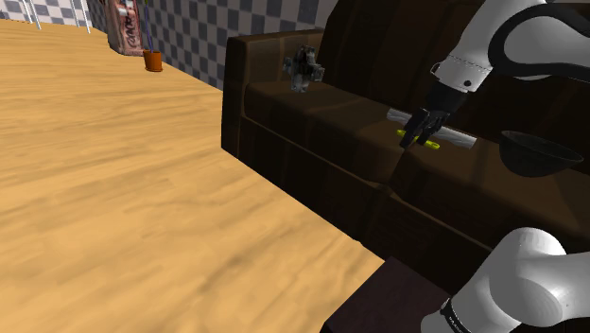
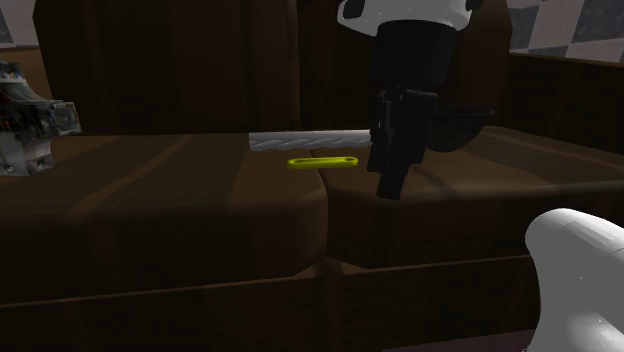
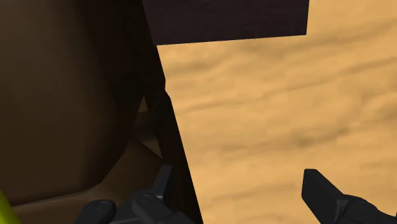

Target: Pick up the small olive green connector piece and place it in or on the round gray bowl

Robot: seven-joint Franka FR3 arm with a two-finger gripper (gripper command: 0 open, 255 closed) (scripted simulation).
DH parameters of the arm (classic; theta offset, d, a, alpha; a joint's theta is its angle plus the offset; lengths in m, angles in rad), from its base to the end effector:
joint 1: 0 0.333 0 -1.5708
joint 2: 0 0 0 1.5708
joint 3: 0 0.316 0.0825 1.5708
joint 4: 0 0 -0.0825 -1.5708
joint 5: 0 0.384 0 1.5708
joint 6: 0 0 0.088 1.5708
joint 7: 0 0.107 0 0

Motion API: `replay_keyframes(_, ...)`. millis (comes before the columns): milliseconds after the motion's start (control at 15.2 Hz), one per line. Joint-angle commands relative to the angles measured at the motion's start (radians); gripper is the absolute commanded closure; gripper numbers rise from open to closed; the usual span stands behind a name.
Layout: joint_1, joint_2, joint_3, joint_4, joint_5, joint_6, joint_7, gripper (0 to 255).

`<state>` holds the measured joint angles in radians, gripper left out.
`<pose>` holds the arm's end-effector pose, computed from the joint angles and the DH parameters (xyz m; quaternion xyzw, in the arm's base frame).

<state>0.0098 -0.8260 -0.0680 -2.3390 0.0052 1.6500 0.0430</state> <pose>0.3036 -0.0248 0.6177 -0.9965 0.0413 -0.0678 0.0278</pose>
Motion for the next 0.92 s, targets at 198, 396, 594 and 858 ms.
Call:
replay_keyframes(198,-0.008,0.048,-0.073,0.035,-0.045,-0.008,-0.101,0)
replay_keyframes(396,-0.012,0.108,-0.144,0.082,-0.086,-0.014,-0.201,0)
replay_keyframes(594,-0.012,0.18,-0.214,0.141,-0.119,-0.018,-0.302,0)
replay_keyframes(858,-0.007,0.293,-0.304,0.238,-0.148,-0.022,-0.438,0)
